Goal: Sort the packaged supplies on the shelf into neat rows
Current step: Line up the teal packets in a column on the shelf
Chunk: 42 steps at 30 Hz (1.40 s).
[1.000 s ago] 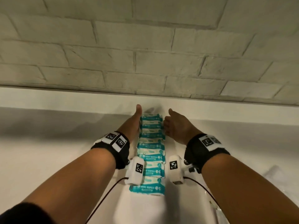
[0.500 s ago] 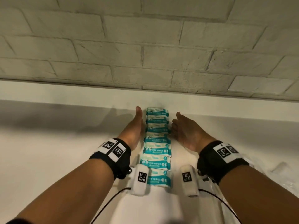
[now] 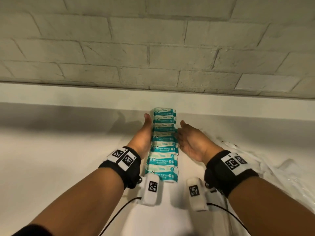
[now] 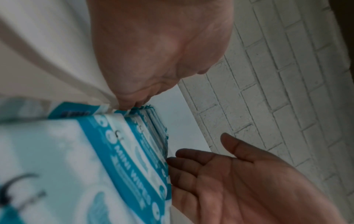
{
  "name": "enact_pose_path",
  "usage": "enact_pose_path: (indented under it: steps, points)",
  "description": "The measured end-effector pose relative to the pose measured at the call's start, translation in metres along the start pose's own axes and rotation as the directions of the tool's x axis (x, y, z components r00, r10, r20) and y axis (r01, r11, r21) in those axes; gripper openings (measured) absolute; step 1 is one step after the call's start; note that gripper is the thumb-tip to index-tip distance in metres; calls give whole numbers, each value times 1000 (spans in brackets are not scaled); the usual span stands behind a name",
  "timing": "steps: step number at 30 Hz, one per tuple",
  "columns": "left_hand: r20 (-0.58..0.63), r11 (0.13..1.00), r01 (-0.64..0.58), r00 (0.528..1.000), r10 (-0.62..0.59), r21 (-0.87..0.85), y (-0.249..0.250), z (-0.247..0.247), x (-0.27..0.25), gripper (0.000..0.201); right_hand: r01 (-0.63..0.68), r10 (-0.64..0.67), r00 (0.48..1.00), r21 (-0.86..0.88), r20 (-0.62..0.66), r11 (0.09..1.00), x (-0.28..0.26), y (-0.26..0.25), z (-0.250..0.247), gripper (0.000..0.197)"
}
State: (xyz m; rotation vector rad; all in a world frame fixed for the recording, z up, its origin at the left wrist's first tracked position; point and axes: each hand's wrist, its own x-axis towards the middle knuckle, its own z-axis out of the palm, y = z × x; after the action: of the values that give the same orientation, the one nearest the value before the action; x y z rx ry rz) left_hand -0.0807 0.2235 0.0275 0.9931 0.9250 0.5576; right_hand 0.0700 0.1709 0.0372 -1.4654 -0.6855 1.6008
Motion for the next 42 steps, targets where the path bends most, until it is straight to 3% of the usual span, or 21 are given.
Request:
enact_pose_path:
  steps: [3, 7, 13, 21, 25, 27, 29, 30, 32, 33, 36, 39, 42]
  points:
    - [-60, 1000, -15, 998, 16, 20, 0, 2, -5, 72, 16, -16, 1000, 13, -21, 1000, -11, -4, 4, 54]
    - [-92, 999, 7, 996, -2, 45, -3, -1, -27, 59, -68, 70, 997, -72, 23, 995, -23, 2, -3, 66]
    - [6, 997, -23, 1000, 22, 68, -16, 5, -43, 62, -60, 81, 988, -161, 132, 985, -38, 15, 5, 56]
    - [-73, 996, -22, 997, 28, 89, -6, 14, -67, 72, -56, 72, 994, -186, 82, 981, -50, 14, 7, 53]
    - [-116, 993, -26, 992, 40, 119, -11, 16, -92, 74, -123, 156, 982, -263, 109, 957, -53, 20, 0, 45]
    - [-102, 994, -9, 995, 21, 109, -17, 17, -102, 74, -103, 180, 978, -500, 109, 860, -61, 21, -2, 47]
    - [-75, 994, -18, 997, 26, 106, -25, 16, -104, 73, 39, 124, 983, -811, 136, 583, -67, 21, 1, 53]
    - [-83, 993, -35, 996, 45, 110, -28, 14, -103, 67, 98, 80, 987, -908, 142, 407, -69, 23, 3, 67]
    - [-91, 994, -49, 994, 58, 95, -32, 15, -101, 59, 86, -9, 996, -990, 86, 109, -70, 31, 10, 92]
    - [-95, 996, -41, 994, 49, 81, -33, 15, -100, 53, 62, -52, 997, -997, 60, 37, -68, 36, 10, 94]
    - [-86, 994, -45, 995, 53, 100, -37, 13, -97, 67, 69, -114, 991, -997, 64, 39, -55, 48, 8, 84]
    - [-19, 992, -44, 999, 47, 118, -41, 10, -96, 79, 73, -87, 994, -997, 72, 2, -48, 50, 4, 91]
    - [-1, 994, -49, 999, 50, 102, -46, 8, -91, 74, 85, -70, 994, -996, 88, -38, -48, 52, 5, 90]
